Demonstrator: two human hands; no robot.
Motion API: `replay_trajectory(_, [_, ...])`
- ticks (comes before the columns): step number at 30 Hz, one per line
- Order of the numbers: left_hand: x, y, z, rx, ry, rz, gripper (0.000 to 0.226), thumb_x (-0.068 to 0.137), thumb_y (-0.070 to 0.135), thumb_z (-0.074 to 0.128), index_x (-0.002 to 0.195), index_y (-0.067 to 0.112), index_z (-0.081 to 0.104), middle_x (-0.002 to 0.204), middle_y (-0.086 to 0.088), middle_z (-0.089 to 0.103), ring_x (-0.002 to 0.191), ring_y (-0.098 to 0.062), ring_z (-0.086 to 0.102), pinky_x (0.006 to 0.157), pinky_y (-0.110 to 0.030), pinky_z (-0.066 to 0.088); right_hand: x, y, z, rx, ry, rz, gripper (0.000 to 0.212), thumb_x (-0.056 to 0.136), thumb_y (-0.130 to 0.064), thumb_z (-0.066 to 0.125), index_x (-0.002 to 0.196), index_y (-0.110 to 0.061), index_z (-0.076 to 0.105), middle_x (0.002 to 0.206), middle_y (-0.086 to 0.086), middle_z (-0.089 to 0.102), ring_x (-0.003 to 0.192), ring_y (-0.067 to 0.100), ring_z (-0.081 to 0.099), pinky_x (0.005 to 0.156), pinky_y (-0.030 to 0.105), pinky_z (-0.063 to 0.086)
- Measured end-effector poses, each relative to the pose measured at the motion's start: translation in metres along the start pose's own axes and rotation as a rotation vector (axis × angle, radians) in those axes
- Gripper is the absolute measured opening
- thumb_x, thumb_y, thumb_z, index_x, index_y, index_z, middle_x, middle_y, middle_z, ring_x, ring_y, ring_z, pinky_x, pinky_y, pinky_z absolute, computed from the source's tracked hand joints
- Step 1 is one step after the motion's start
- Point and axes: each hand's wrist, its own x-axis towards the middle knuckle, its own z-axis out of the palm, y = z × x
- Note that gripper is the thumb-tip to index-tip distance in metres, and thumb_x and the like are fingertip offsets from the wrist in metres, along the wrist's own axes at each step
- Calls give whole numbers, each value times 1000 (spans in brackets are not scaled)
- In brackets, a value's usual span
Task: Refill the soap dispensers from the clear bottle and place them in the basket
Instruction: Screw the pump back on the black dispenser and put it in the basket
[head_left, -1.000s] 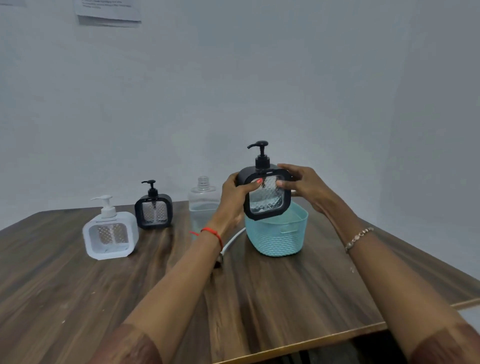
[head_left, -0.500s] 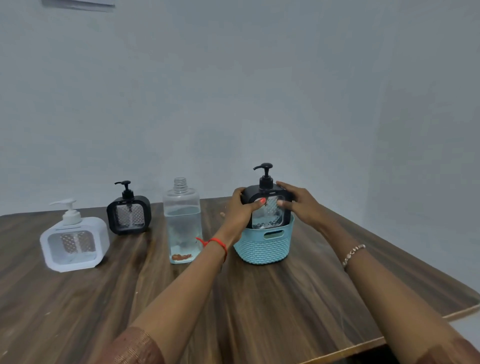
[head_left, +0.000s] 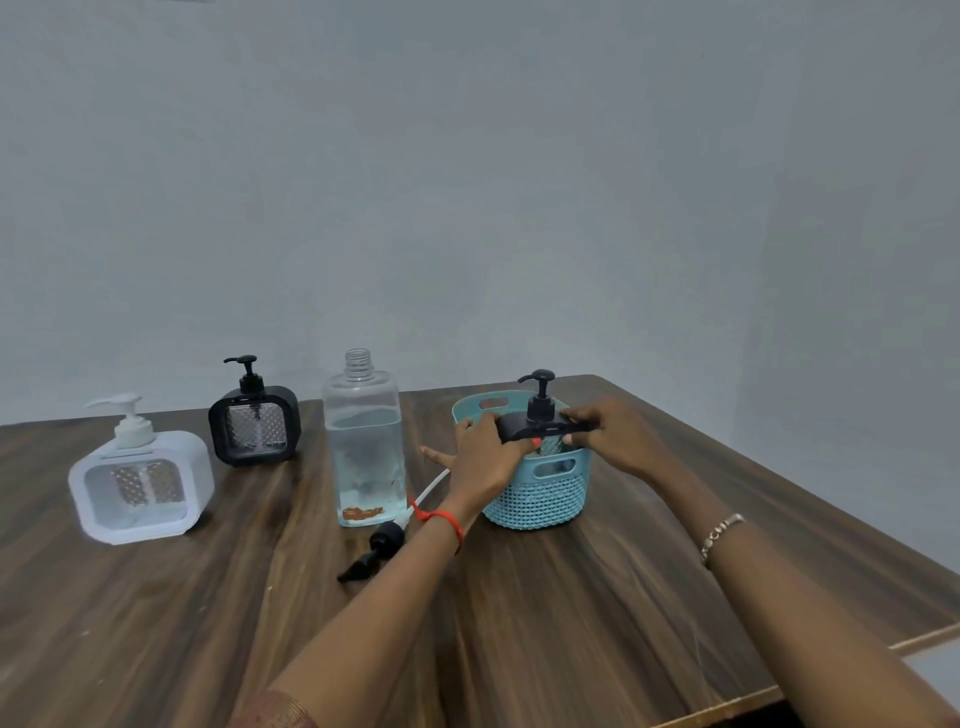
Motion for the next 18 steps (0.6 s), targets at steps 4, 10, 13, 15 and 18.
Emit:
replay_trajectory(4, [-3, 0, -3, 34, -22, -10, 23, 86, 28, 58, 101, 12, 55, 115, -3, 52, 135, -21, 25, 108, -57, -15, 0, -4, 0, -20, 12, 14, 34, 76, -7, 68, 111, -8, 68, 66, 1, 61, 49, 2, 38, 43, 10, 29])
replay_trajectory(10, [-9, 1, -9, 39, -44, 23, 11, 86, 28, 56, 85, 19, 50, 109, 3, 49, 138, -21, 22, 103, -63, -21, -2, -12, 1, 5, 1, 40, 31, 77, -5, 59, 105, -9, 71, 64, 6, 60, 49, 9, 35, 44, 13, 25])
replay_trajectory(13, [-7, -2, -9, 46, -43, 47, 14, 86, 33, 56, 81, 20, 52, 120, -2, 57, 137, -21, 23, 102, -65, -21, -4, -15, 2, 3, -6, 52, 27, 80, -8, 56, 101, -8, 73, 67, 13, 62, 52, 13, 40, 48, 19, 28])
replay_trajectory(15, [-4, -4, -9, 50, -41, 38, 21, 86, 36, 56, 88, 16, 59, 124, -2, 55, 138, -22, 22, 105, -64, -19, -5, -17, 4, 7, 43, 64, 27, 83, -13, 53, 102, -8, 72, 75, 16, 70, 58, 22, 55, 52, 25, 40])
replay_trajectory(18, [-7, 0, -17, 14, -72, 65, 43, 80, 49, 54, 111, 20, 64, 129, 5, 52, 136, -18, 28, 110, -67, -4, -10, -28, 6, 32, 240, 81, 28, 84, -9, 47, 99, -7, 70, 86, 22, 71, 74, 34, 65, 66, 37, 53])
